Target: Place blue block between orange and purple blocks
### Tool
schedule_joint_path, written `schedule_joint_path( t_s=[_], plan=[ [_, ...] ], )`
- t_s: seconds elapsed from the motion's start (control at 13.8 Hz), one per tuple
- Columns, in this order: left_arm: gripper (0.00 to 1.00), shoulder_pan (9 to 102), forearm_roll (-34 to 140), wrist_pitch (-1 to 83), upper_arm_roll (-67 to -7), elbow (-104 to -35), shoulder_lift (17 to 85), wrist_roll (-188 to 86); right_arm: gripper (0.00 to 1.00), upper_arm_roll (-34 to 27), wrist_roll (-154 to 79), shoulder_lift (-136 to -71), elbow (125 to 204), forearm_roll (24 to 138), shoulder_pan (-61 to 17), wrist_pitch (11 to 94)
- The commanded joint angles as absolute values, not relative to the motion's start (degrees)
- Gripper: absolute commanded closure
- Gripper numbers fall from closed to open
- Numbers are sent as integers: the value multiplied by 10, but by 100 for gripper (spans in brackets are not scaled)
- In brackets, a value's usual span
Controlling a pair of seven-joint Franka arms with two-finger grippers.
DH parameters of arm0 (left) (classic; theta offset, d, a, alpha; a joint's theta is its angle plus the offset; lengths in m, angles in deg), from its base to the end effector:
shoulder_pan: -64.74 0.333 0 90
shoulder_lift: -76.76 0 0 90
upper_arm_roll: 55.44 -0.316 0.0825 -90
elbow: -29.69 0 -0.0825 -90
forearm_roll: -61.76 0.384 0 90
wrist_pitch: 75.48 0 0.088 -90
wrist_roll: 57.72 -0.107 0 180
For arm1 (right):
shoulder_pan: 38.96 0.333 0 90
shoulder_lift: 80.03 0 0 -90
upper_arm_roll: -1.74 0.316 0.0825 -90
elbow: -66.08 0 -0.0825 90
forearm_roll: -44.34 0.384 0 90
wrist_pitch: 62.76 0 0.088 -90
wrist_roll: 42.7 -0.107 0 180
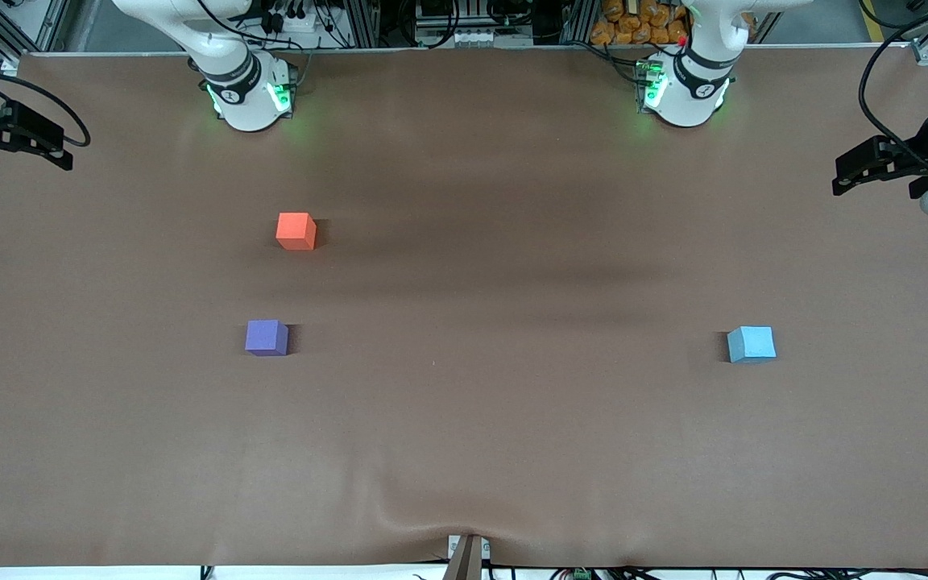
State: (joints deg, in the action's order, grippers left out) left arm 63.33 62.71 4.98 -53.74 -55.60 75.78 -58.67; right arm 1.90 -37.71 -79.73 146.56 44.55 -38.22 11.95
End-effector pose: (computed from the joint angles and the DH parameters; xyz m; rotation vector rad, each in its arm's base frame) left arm 0.5417 -0.0273 0.6395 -3.1179 0.1076 0.1578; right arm 0.5225 0.0087 0.6813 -3.1269 -0.1621 0.1493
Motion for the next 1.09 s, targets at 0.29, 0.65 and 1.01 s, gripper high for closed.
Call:
schedule_joint_path(
  t_s=[0.29,0.65,1.01],
  plan=[
    [0,628,629,53,-537,-541,699,-591,0,22,-372,-804,1452,448,-389,109],
    [0,625,628,72,-535,-511,631,-585,0,21,-372,-804,1452,448,-389,109],
    [0,632,652,112,-539,-509,599,-586,0,21,-372,-804,1452,448,-389,109]
  ],
)
